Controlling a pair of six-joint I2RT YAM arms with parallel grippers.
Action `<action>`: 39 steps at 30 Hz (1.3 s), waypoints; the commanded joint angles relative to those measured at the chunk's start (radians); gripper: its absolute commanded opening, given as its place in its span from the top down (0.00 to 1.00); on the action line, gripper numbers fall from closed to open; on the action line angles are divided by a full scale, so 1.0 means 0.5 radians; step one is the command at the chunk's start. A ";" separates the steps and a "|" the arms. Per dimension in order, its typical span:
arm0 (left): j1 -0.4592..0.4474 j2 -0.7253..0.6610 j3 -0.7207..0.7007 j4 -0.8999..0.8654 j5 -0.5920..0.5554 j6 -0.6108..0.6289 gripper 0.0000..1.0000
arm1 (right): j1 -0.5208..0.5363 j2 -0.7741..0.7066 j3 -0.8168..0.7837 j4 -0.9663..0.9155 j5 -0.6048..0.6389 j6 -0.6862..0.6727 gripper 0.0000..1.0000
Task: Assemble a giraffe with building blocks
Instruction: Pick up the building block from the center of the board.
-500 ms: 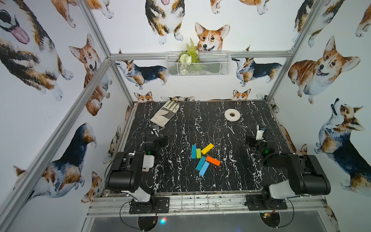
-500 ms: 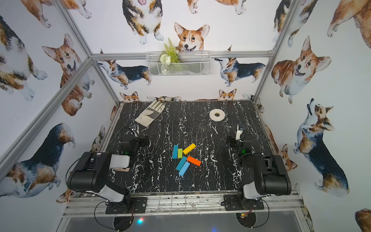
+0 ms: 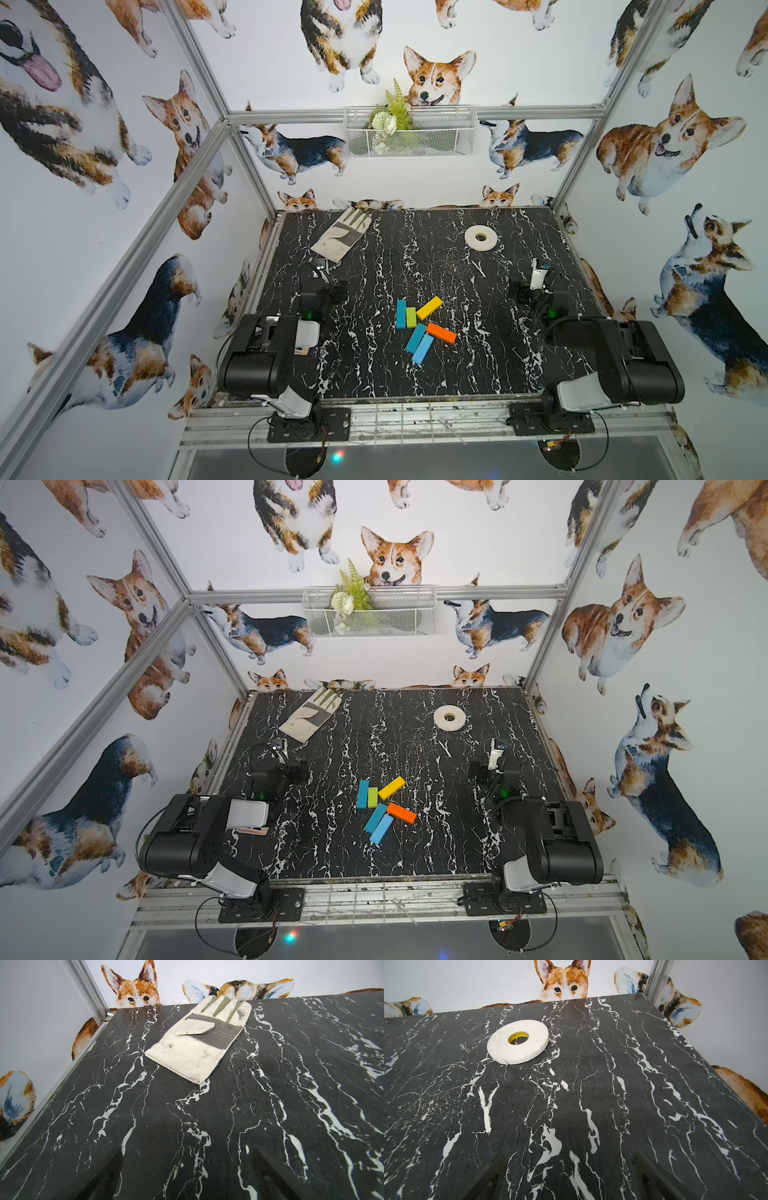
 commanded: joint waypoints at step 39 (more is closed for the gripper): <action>-0.031 -0.129 0.043 -0.066 -0.167 0.004 0.00 | 0.047 -0.271 0.117 -0.320 0.052 0.010 0.00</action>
